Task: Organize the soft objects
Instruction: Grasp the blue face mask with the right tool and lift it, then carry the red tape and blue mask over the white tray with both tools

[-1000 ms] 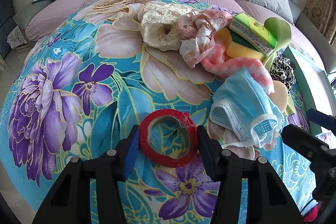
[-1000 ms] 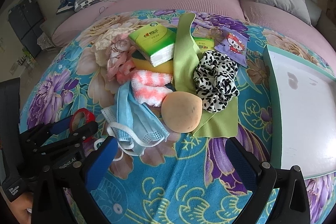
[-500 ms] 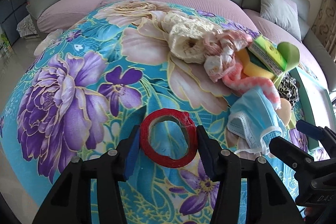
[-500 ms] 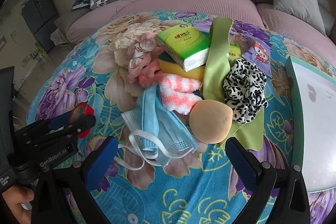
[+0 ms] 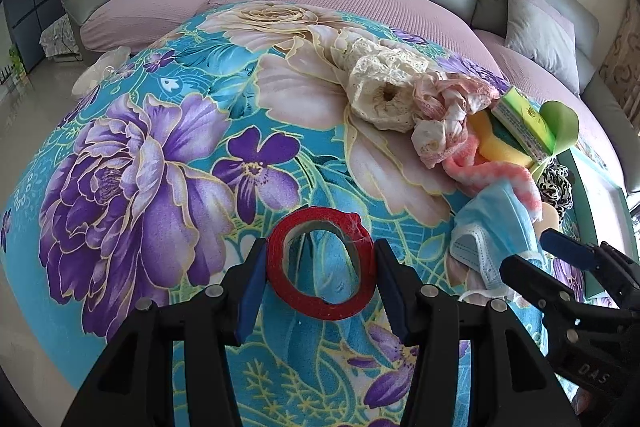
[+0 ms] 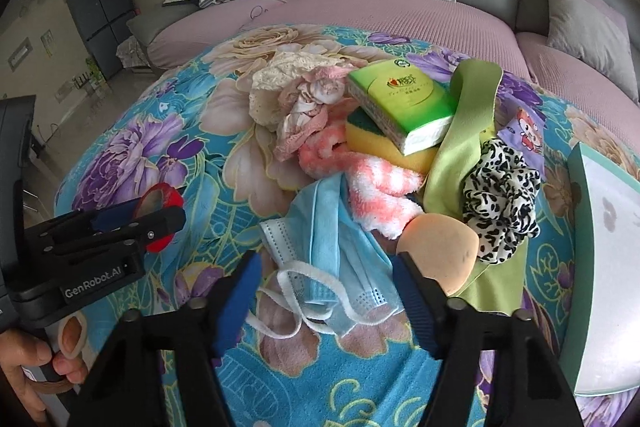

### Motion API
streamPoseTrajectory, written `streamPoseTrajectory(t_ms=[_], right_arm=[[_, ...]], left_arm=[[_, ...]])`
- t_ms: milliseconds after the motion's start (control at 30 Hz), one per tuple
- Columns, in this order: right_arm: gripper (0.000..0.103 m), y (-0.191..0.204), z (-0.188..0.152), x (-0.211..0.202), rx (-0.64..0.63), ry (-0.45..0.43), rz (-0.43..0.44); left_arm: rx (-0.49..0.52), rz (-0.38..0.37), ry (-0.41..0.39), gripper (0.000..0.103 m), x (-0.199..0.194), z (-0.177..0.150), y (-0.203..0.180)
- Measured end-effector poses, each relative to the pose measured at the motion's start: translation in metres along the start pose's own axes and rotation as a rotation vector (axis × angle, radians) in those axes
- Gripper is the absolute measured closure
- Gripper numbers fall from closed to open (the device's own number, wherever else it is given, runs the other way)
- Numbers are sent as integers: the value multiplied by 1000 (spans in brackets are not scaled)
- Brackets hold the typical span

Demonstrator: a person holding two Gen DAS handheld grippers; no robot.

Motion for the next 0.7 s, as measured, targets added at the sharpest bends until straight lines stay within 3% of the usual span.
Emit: streamPoseTrajectory(t_ms=[67,200,267,467,700], right_arm=[[55,-1,0,3,6,6,8],[72,0,-2,8,14,20,29],[87,1,-3,9,17,22,38],[94,-1,-3,3,37,10,67],[95,1,-1,-12,47,-26,104]], left_arm=[[-4,1,3,49,1,0,2],[-8,2,9,49,3,-2,3],[-6,0,12,49,4,-2,3],[-6,-2,15,49,4,-2,2],[-8,-1,-6,49,-5,1,3]])
Point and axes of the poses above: each gripper's, at about its wrist camera, not at the fingertips, and x roughly the way its jaws point, y to its left, z to its top, the point moved 5 cm from there along x, roughly the way its jaws point, and after that the axes turned 6 degrees about z, right-handed, at the moved point
